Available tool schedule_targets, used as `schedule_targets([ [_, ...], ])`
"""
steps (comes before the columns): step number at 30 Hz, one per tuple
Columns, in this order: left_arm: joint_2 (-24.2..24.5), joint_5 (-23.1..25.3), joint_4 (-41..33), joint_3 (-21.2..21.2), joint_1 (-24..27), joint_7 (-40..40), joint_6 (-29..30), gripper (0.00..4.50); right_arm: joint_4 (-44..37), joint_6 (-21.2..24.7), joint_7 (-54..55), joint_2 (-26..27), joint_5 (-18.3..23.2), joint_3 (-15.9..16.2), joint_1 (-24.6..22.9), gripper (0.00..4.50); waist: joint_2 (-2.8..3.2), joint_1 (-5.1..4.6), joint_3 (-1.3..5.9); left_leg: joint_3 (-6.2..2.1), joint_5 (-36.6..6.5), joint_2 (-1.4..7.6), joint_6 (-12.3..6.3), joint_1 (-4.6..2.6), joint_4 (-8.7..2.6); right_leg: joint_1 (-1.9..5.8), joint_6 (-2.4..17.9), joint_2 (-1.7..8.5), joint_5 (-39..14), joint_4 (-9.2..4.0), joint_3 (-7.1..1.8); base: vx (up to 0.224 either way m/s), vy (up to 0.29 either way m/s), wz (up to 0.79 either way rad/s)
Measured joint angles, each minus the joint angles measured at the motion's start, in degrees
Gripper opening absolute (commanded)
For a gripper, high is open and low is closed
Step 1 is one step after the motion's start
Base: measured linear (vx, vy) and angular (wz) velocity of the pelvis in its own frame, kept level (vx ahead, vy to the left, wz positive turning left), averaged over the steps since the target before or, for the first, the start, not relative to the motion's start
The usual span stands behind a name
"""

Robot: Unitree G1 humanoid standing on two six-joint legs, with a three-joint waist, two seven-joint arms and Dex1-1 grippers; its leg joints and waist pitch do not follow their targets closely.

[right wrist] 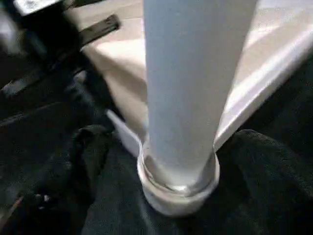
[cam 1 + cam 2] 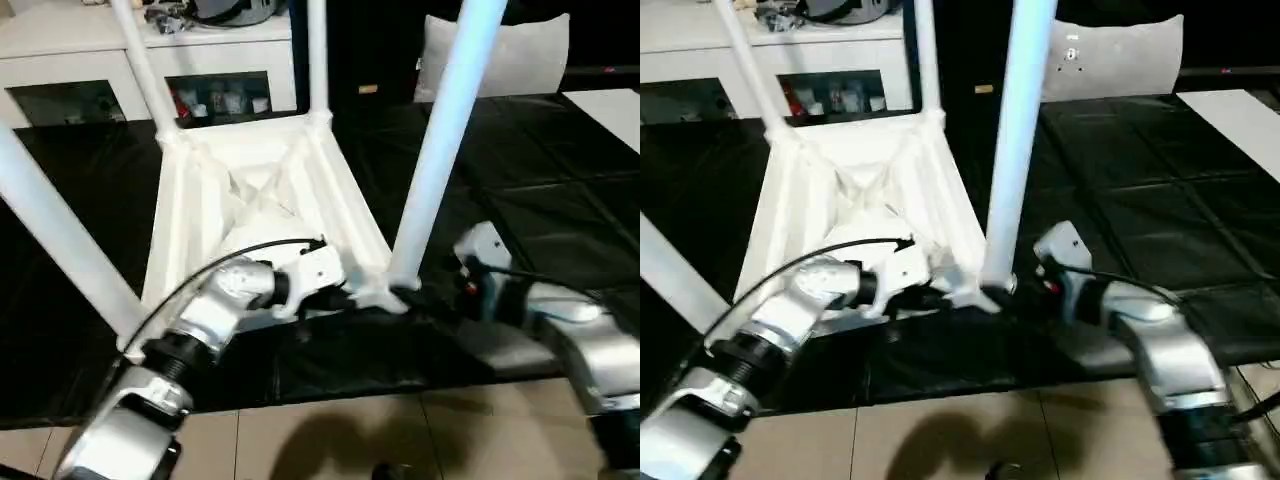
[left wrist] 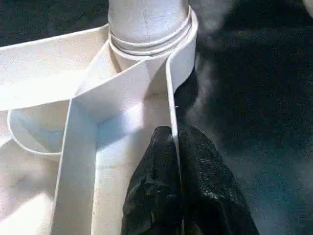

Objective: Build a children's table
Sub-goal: Rotate leg to tighten

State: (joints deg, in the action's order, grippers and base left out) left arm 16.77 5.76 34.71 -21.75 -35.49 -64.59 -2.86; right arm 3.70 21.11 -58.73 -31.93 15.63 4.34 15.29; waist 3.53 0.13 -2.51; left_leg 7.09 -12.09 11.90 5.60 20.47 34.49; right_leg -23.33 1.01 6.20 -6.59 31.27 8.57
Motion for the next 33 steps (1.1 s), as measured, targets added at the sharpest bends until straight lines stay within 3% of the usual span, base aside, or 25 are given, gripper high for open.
schedule_targets([
  [3,1.64,-1.19,-0.02,-1.14,-0.02,-5.19,-2.76,0.0,0.17,0.01,-4.92,-1.11,1.24,1.36,0.16,4.35,0.01,1.05,0.01,0.0,0.12,0.02,-0.2,0.0,-0.04,-0.01,0.02,0.01,0.0,0.05,-0.01,0.0,0.0,0.0],
  [7,2.27,-1.82,-0.05,-2.47,-0.02,-9.84,-5.96,0.0,0.75,0.75,-10.47,-2.64,2.55,3.73,0.54,4.08,0.01,3.25,0.01,0.08,0.12,-0.03,-0.23,0.0,-0.03,-0.01,0.14,0.12,0.06,0.12,-0.08,0.0,0.0,0.0],
  [14,3.04,-2.62,-0.05,-4.11,-0.02,-14.49,-8.9,0.0,0.82,2.41,-15.61,-4.06,2.85,6.8,0.53,3.43,-0.07,4.82,0.01,0.51,-0.02,-0.01,0.02,-0.43,-0.02,-0.01,-0.19,0.17,-0.21,0.55,-0.43,0.0,0.0,0.0],
  [24,3.3,-2.75,-0.02,-4.89,-0.02,-16.55,-10.74,0.0,1.0,2.44,-18.23,-4.24,2.87,7.6,0.6,2.48,-0.11,4.87,0.02,1.12,-0.02,0.07,0.08,-0.55,0.07,-0.04,-0.25,0.19,-0.24,0.74,-0.96,0.0,0.0,0.0],
  [33,3.39,-3.35,0.0,-4.48,0.04,-16.64,-9.43,0.0,-0.03,2.2,-17.72,-4.02,2.88,7.28,0.22,2.14,-0.19,4.8,0.02,1.24,-0.02,0.05,0.07,-0.6,0.08,-0.1,-0.27,0.12,-0.26,0.81,-1.26,0.0,0.0,0.0],
])
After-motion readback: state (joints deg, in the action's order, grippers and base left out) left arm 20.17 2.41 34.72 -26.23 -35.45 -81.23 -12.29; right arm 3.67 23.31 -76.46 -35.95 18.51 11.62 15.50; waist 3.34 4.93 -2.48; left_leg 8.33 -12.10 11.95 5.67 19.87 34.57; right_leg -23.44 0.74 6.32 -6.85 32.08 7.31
